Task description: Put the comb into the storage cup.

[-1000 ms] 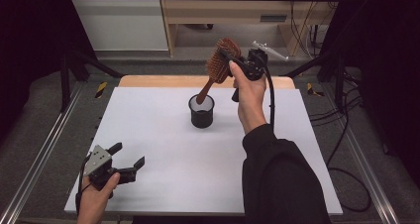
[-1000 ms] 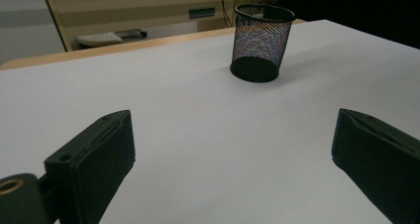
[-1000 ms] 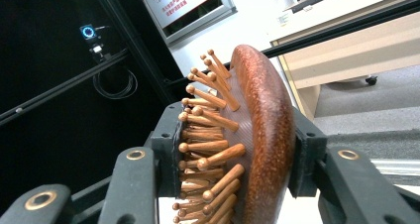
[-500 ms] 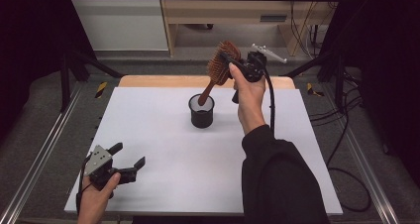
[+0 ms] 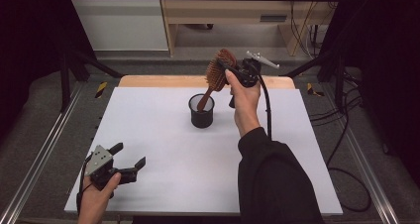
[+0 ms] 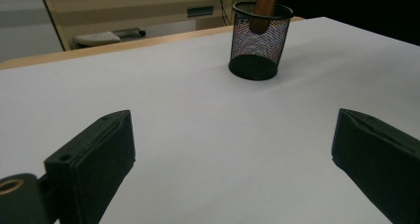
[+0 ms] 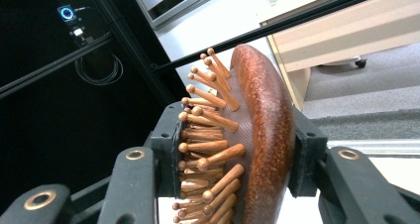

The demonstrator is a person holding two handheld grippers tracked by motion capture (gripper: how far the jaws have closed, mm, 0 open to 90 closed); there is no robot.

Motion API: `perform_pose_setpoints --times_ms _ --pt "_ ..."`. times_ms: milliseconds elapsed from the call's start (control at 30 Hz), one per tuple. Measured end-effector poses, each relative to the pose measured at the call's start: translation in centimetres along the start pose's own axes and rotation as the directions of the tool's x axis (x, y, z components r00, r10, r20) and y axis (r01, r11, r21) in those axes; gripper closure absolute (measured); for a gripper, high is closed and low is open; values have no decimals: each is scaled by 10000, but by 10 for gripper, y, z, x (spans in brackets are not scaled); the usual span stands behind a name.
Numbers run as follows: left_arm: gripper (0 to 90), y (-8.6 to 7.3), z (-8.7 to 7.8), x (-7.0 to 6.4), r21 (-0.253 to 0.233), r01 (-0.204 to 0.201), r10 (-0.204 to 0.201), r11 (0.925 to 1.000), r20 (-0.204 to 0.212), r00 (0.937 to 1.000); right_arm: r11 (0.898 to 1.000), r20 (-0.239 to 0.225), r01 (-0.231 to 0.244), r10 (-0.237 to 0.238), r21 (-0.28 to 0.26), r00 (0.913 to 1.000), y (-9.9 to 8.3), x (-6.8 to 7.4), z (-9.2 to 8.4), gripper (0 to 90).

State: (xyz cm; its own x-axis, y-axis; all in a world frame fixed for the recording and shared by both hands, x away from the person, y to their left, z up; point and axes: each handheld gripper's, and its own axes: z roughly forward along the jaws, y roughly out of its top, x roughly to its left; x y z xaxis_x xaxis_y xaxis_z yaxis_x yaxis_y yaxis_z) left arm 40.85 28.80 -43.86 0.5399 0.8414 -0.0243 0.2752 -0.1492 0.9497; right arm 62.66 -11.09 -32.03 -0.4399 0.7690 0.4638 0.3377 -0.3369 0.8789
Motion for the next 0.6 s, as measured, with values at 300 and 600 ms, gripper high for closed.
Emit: perform_pose_setpoints --times_ms 300,600 --pt "33 0 0 1 -19 -22 22 10000 -5 10000 9999 -7 -86 86 109 10000 -11 -3 4 513" --pt "32 0 0 1 -3 -16 16 10000 -8 10000 9998 -59 -60 61 199 10000 -17 -3 7 512"
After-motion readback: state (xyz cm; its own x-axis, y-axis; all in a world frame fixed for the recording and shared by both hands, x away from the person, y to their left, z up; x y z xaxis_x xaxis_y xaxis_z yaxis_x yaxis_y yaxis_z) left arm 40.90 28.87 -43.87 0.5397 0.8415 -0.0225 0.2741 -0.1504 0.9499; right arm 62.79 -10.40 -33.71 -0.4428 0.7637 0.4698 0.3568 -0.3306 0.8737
